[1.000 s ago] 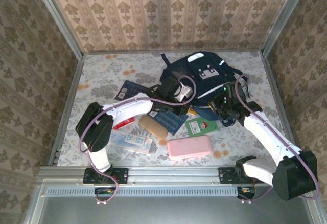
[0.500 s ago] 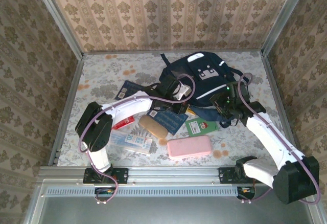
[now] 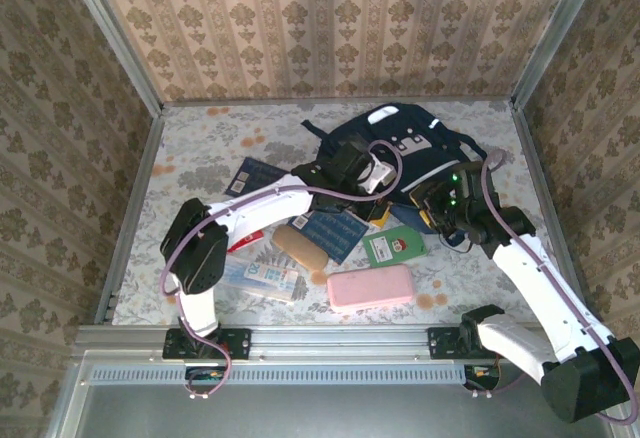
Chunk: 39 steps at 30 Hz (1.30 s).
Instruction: Pack the student bag
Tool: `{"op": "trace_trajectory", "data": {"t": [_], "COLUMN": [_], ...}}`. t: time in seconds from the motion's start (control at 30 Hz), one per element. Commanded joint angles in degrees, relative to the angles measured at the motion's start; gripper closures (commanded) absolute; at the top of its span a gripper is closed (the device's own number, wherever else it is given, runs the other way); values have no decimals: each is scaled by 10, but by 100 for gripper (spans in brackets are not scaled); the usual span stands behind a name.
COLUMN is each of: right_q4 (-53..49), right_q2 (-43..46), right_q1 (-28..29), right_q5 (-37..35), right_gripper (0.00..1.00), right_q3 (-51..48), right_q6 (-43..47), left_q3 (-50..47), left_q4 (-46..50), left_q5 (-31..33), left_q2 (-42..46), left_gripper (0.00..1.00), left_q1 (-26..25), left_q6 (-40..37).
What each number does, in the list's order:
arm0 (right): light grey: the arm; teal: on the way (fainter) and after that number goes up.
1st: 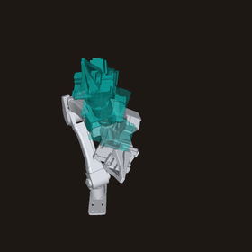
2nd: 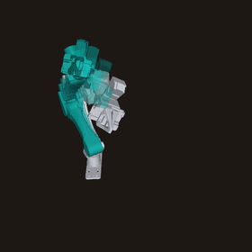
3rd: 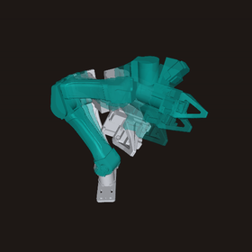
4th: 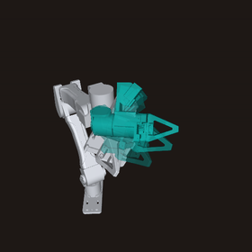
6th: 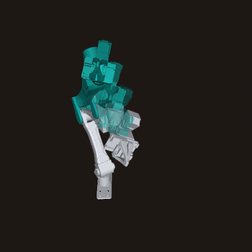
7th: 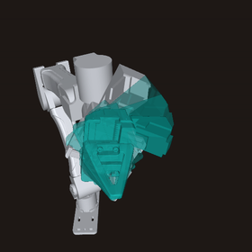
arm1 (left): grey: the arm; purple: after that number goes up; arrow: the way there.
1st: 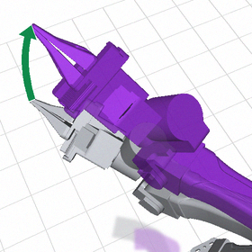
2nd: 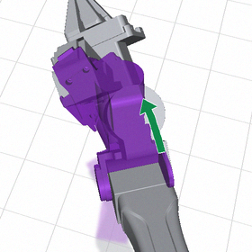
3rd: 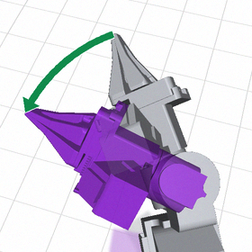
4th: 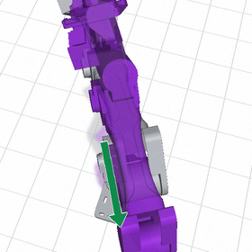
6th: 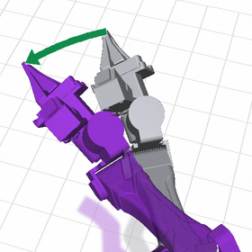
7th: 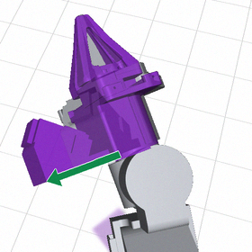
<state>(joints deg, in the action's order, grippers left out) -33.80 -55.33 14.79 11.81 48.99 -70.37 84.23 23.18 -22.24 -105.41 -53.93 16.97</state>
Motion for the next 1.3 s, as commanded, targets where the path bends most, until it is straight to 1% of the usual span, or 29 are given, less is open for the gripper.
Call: {"op": "trace_trajectory", "data": {"t": [0.0, 0.1, 0.13, 0.23, 0.47, 0.63, 0.83, 1.27], "right_q4": [9, 27, 48, 65, 74, 104, 93, 95], "right_q2": [7, 6, 6, 5, -23, -58, -76, -97], "right_q1": [18, 34, 38, 44, 38, 28, 25, 22], "right_q5": [29, 36, 34, 27, -20, -29, -67, -102], "right_gripper": [52, 52, 53, 53, 52, 52, 53, 84], "right_q3": [-4, -26, -34, -50, -59, -60, -46, -32], "right_q6": [-44, -76, -86, -102, -103, -98, -74, -56], "left_q3": [32, 34, 35, 36, 32, 19, 5, 8], "left_q4": [-13, -13, -13, -13, -14, -19, -25, -21], "left_q5": [-21, -22, -22, -22, -21, -22, -24, -30], "left_q2": [1, -1, -2, -2, 7, 13, 20, 21], "left_gripper": [100, 100, 100, 100, 100, 100, 100, 100], "left_q1": [-12, -17, -18, -22, -29, -31, -34, -35], "left_q6": [5, 6, 6, 6, 9, 12, 14, 8]}}
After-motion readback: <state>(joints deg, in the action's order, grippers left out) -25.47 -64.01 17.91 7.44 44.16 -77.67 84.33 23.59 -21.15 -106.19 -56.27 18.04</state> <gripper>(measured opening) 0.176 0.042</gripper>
